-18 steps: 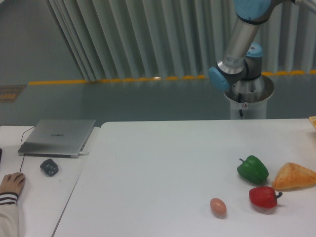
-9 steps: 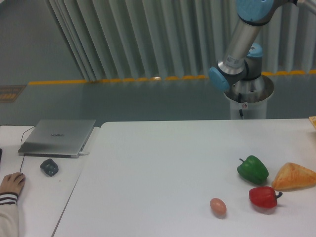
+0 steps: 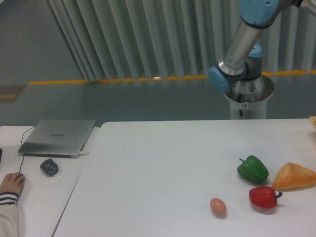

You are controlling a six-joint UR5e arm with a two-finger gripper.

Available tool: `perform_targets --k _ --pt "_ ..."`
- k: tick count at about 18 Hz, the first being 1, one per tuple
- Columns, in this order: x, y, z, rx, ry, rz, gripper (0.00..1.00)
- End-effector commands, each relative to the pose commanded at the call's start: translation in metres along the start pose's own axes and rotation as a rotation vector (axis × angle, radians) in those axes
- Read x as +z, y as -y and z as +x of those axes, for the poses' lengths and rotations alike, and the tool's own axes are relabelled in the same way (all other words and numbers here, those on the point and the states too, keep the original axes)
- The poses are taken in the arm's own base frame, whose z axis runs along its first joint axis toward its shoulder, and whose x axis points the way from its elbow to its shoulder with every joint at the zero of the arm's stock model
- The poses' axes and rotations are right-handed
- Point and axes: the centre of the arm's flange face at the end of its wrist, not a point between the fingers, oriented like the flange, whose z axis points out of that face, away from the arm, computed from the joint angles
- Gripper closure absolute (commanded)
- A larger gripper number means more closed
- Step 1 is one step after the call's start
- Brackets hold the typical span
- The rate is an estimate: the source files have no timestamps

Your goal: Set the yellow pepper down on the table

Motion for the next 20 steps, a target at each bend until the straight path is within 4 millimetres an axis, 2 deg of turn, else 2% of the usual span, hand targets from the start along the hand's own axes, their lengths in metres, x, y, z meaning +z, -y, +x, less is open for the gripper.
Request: perform_targets --k 3,4,7,9,14,16,20 --pt "-0.003 -0.001 0.000 0.002 0.003 -0.001 0.63" --pt "-0.004 -0.002 0.001 0.000 0.005 -0.003 0.69" --pt "-0.019 -0.002 0.004 -0.007 0.022 -0.014 0.72" --pt "-0.042 0.002 0.011 -0.013 0.046 -0.021 0.72" --pt "-0.093 0.028 0.028 -0.025 0.103 0.065 0.71" --pt "-0.112 0.045 0.027 -0.072 0.133 0.098 0.70" --pt "-0.140 0.102 0.001 -0.151 0.145 0.118 0.69"
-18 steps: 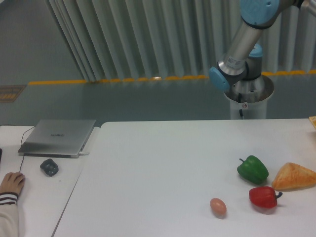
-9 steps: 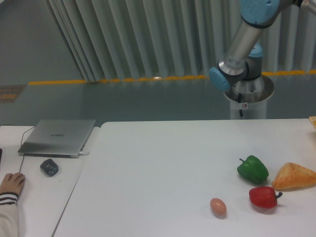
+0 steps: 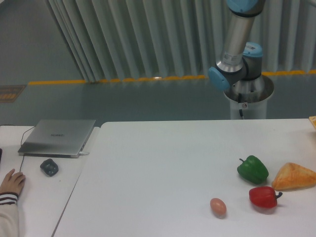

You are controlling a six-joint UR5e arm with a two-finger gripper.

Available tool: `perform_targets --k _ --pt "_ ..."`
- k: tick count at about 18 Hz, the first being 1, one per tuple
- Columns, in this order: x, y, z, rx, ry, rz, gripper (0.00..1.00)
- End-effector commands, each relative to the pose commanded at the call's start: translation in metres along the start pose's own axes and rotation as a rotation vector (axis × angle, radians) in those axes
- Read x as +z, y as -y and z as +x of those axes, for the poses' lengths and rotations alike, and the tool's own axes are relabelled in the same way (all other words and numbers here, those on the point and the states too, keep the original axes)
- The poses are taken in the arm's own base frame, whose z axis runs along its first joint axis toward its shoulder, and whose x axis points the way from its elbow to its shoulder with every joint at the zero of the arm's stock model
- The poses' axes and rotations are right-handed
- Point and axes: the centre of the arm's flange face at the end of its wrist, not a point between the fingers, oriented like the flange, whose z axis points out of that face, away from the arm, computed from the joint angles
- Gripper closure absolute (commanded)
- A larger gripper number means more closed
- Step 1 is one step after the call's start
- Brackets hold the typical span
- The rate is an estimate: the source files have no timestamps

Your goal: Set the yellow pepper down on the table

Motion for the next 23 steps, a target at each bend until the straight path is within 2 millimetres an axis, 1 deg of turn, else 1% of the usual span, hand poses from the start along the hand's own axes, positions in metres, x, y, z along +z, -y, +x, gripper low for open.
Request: perform_targets --k 4,5,8,9,11,14,15,16,18,22,23 --pt "-0.001 0.063 -0.026 -0.106 0.012 -0.001 0.67" --pt "0.002 0.075 -0.033 -0.137 0.009 0.001 0.67" --pt "0.021 0.101 -0.061 -0.221 0.041 -0.007 0.67" --pt "0.030 0.107 -0.069 -0.248 0.052 -0.010 0.67" --pt "0.045 0.112 -0.082 -0.276 0.070 -0.013 0.66" --pt "0.059 0.127 -0.100 -0.316 0.073 -0.010 0.66" --pt "0.062 0.129 -0.105 -0.326 0.080 -0.011 0.66" --pt "0.063 0.136 -0.111 -0.336 0.093 -0.012 0.66" --pt "0.064 0.142 -0.118 -0.369 0.112 -0.013 0.66" --pt "0.068 0.157 -0.124 -0.384 0.118 -0.010 0.66" --pt "0.071 0.162 -0.127 -0.388 0.126 -0.012 0.64"
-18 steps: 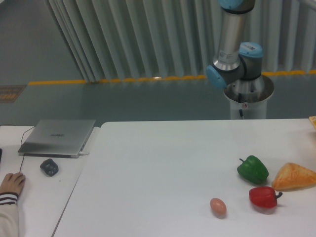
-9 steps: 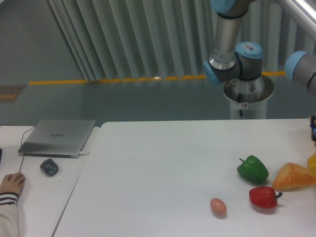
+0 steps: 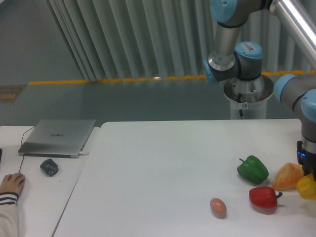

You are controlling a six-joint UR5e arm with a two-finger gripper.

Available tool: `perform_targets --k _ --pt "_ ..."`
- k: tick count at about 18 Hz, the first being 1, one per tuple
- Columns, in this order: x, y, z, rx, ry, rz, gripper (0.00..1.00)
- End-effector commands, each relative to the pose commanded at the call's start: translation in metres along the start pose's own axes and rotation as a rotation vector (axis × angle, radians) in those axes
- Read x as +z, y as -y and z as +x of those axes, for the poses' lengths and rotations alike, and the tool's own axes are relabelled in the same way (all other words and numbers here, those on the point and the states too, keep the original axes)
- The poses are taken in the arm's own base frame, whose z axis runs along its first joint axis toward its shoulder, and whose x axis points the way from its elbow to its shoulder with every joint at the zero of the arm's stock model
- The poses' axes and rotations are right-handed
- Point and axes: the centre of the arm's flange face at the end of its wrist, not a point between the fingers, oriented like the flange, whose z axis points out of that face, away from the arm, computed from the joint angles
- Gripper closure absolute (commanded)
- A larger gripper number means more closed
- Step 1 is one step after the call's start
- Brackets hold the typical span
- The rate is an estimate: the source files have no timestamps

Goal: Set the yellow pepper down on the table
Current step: 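Lower the gripper holding the yellow pepper beside the orange bread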

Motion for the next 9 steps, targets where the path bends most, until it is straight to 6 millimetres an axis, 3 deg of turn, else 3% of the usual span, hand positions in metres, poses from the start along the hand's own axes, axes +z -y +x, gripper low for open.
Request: perform_targets --k 2,4,9 --pt "0.005 0.009 0.000 -0.020 0.002 0.002 0.48" --pt "0.005 0.010 0.001 -0.031 0.002 0.001 0.00" --pt "-0.007 0.007 0.007 -0.053 0.012 -0.003 0.00"
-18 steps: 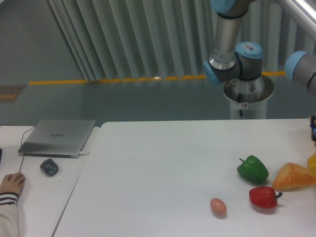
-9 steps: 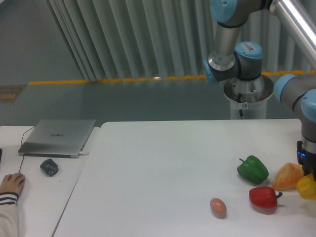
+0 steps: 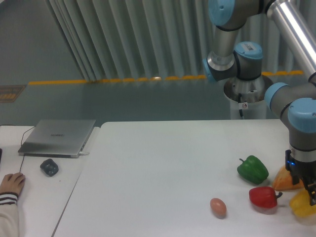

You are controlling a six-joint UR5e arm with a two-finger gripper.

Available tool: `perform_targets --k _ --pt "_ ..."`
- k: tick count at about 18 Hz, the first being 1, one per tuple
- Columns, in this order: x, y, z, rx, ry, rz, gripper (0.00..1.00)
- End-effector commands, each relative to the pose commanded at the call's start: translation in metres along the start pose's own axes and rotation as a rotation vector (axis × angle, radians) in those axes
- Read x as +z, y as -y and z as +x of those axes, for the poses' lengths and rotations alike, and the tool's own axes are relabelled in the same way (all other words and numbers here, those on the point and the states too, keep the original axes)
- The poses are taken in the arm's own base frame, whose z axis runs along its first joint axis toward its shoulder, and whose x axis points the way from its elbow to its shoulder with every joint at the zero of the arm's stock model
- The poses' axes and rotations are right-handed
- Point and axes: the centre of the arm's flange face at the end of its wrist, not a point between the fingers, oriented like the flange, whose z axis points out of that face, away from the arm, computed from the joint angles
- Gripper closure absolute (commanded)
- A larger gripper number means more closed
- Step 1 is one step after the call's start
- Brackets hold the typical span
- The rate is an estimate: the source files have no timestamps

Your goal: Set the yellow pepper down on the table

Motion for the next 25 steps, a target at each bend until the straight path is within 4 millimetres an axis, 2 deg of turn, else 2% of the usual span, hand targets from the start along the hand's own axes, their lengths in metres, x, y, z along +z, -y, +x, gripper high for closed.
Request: perform_targets --k 3,4,8,12,19,25 --pt "-0.015 -0.010 0.003 -0.016 0.018 -0.006 0.00" --pt "-0.026 -0.012 0.004 -0.009 0.028 0.001 0.00" --pt "-0.054 -0.049 0.009 -0.007 -0.012 -0.006 0.00" --pt "-0.074 -0.083 -0.004 0.110 -0.067 0.035 0.00" --pt "-0.073 -0.108 -0.010 0.212 -0.091 0.041 0.00" --pt "-0.068 -0.109 -0.007 0.212 -0.104 0.040 0.00"
